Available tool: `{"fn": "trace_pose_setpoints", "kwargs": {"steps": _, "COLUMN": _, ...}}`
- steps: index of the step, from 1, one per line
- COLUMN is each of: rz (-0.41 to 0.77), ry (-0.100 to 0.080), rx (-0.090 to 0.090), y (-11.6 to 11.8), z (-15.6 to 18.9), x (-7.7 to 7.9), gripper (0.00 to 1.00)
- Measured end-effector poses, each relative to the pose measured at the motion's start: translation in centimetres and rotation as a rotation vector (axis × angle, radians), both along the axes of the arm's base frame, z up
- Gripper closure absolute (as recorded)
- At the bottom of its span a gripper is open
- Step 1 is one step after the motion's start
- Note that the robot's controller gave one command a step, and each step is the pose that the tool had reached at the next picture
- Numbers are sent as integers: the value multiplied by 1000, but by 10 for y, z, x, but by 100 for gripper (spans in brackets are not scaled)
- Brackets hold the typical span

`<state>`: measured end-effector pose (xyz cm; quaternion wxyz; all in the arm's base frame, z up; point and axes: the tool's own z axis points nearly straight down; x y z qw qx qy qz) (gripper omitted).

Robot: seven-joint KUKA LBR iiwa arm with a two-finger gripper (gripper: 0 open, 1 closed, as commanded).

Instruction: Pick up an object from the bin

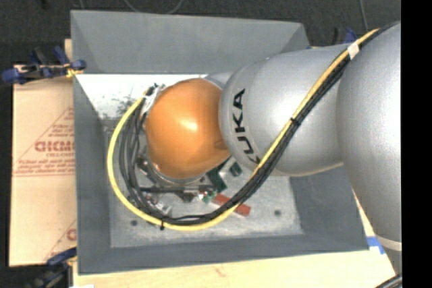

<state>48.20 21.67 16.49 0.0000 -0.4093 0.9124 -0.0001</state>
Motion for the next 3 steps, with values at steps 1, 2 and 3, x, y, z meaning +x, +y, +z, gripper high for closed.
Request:
{"fn": "trace_pose_setpoints", "kwargs": {"steps": 1, "rz": 144, "ry": -7, "rx": 0, "y": -45, "z": -10, "x": 88, "gripper": 100}}
{"fn": "trace_pose_setpoints", "kwargs": {"steps": 2, "rz": 187, "ry": -14, "rx": 1, "y": -84, "z": 117, "x": 100, "gripper": 100}}
{"fn": "trace_pose_setpoints", "kwargs": {"steps": 3, "rz": 572, "ry": 3, "rx": 1, "y": -118, "z": 52, "x": 40, "gripper": 100}}
